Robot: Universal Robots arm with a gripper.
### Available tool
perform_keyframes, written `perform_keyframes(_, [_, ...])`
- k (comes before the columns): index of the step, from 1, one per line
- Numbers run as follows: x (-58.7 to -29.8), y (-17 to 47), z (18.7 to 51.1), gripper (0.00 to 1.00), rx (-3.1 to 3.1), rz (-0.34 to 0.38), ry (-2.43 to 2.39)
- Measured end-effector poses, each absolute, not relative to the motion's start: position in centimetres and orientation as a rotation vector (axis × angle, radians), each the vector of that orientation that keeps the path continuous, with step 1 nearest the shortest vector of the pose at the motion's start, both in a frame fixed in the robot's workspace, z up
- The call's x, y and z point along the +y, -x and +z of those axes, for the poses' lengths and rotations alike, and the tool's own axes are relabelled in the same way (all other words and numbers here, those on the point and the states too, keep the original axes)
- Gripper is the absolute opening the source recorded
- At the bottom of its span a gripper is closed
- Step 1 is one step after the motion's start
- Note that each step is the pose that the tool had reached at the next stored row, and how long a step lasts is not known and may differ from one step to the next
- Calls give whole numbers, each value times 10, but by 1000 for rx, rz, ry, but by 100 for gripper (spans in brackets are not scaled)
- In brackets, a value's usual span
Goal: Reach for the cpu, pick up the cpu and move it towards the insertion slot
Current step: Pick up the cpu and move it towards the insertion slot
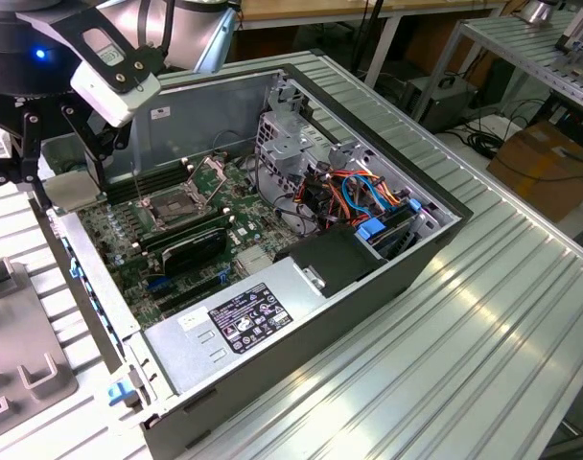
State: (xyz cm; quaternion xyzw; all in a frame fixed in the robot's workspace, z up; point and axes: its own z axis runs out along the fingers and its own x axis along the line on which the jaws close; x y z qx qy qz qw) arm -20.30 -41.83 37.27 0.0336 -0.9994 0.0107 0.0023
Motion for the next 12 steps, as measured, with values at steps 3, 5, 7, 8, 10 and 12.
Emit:
perform_keyframes(3, [-418, 203, 373, 55, -3135, 33, -105])
perform_keyframes(5, [-418, 203, 373, 55, -3135, 33, -105])
perform_keyframes(7, [-418, 202, 373, 55, -3135, 33, -106])
perform_keyframes(8, [-418, 202, 373, 55, -3135, 34, -105])
perform_keyframes(10, [-418, 200, 373, 55, -3135, 35, -106])
perform_keyframes(12, [-418, 199, 373, 55, -3135, 36, -105])
